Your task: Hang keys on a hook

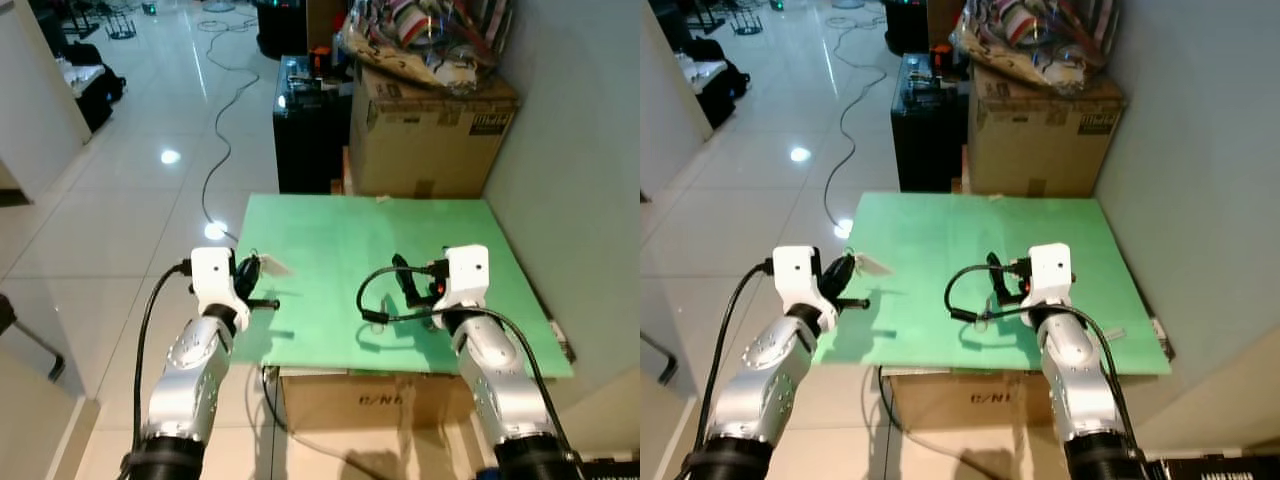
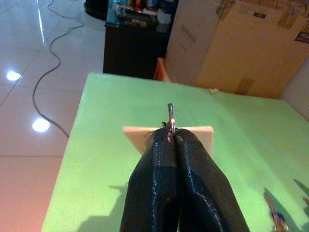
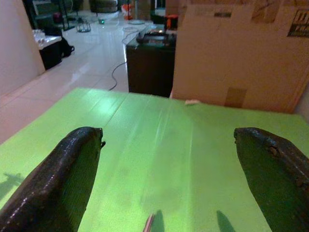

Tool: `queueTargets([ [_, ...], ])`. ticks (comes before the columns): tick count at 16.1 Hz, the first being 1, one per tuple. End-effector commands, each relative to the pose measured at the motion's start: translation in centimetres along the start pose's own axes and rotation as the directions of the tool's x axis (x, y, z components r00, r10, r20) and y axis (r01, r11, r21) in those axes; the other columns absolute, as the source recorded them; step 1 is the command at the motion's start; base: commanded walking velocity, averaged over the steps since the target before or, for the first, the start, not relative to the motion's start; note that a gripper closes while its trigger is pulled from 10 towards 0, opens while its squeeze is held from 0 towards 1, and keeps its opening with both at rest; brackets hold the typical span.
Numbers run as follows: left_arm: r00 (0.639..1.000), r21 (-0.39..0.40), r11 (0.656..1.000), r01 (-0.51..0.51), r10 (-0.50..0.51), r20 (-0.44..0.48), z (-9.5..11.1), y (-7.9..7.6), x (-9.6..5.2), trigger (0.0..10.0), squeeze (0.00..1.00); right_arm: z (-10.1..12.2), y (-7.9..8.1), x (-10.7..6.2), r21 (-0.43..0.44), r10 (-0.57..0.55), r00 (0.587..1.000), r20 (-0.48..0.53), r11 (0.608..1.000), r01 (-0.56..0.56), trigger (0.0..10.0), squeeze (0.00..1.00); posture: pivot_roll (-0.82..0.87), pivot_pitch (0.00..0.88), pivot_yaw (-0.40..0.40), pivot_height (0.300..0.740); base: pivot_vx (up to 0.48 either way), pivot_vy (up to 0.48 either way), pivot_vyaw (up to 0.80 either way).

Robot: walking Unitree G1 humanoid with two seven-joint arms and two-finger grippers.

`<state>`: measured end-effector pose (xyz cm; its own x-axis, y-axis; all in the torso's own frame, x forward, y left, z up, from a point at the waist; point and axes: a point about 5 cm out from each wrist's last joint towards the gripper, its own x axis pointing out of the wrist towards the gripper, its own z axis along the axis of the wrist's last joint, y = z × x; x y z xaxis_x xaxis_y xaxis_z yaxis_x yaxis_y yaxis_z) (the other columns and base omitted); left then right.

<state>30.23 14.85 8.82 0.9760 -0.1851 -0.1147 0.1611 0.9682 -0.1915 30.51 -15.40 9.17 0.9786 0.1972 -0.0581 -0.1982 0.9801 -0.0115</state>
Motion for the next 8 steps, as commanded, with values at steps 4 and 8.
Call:
queueTargets([
  [4,1.0,-0.003,1.0,-0.024,0.024,0.012,0.1,0.31,0.17,10.0,0.0,-0.19,0.14,0.09,0.012,0.01,1.0,-0.013,1.0,-0.01,10.0,0.0,-0.16,0.0,0.041,0.74,0.0,0.0,0.0],
  [8,1.0,-0.002,1.0,-0.023,0.023,0.018,0.13,0.25,0.22,10.0,0.0,-0.39,0.12,0.08,0.012,0.012,1.0,-0.018,1.0,-0.011,10.0,0.0,-0.16,0.0,0.042,0.74,-0.154,0.0,0.0],
])
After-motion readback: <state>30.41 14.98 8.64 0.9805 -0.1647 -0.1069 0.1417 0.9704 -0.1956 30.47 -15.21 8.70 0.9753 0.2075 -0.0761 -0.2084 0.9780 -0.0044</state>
